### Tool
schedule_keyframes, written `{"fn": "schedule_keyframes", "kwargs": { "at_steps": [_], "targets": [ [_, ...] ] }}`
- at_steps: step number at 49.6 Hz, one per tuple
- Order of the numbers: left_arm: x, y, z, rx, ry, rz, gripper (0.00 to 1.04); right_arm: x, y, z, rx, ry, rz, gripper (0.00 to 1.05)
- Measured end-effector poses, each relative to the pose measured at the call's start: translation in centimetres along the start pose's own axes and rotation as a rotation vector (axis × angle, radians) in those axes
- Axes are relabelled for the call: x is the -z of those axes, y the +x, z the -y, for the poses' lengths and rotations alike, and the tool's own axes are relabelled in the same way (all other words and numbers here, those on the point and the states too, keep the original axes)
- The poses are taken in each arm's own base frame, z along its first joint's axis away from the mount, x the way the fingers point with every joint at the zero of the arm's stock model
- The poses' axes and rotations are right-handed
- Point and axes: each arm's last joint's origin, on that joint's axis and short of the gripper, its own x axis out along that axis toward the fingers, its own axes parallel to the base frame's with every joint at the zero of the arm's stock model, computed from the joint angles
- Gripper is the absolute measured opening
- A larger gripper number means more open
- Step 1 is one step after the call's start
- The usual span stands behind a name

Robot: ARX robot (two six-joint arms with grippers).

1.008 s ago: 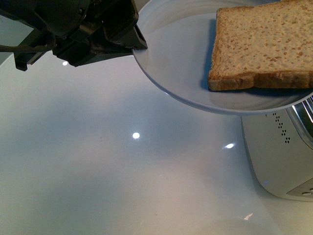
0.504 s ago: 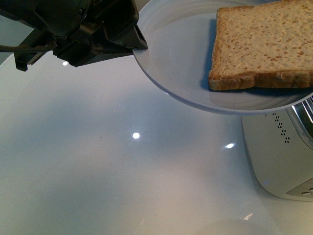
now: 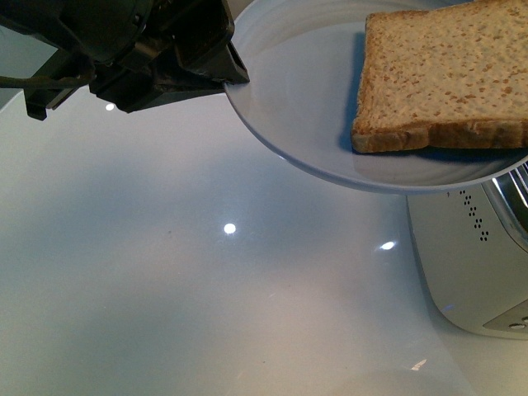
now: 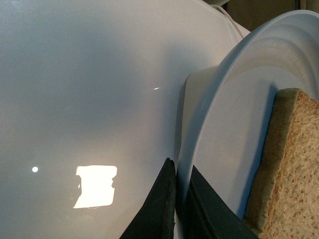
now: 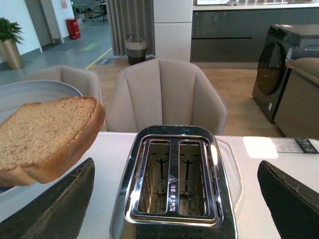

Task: Left arm holds plate, right arm toasts bread

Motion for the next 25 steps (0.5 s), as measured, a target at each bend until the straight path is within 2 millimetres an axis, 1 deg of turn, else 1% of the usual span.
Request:
{"fn": "schedule_keyframes", "kwargs": {
  "at_steps": [5,6,8,10,12,16,25],
  "targets": [
    [0.0,0.0,0.0,0.0,0.0,0.0,0.03,0.1,0.0,0.0,0.012,0.005,-0.018,0.96],
    [0.0,0.0,0.0,0.0,0.0,0.0,0.03,0.2,0.0,0.0,0.031,0.018,-0.068,0.96],
    [0.0,0.0,0.0,-0.001,0.0,0.0,0.03,0.4,0.1,0.1,0.122,0.044,-0.237,0.96],
    [0.0,0.0,0.0,-0.001,0.0,0.0,0.03,0.9,0.3,0.1,0.16,0.051,-0.371,0.96],
    [0.0,0.0,0.0,0.001,-0.001,-0.001,0.03,1.3,0.3,0.1,0.169,0.06,-0.415,0.96],
    [0.0,0.0,0.0,-0.001,-0.001,0.001,0.03,1.1,0.5,0.1,0.167,0.073,-0.419,0.96],
    [0.0,0.0,0.0,0.003,0.0,-0.002,0.03,-0.1,1.4,0.2,0.134,0.119,-0.396,0.96]
  ]
}}
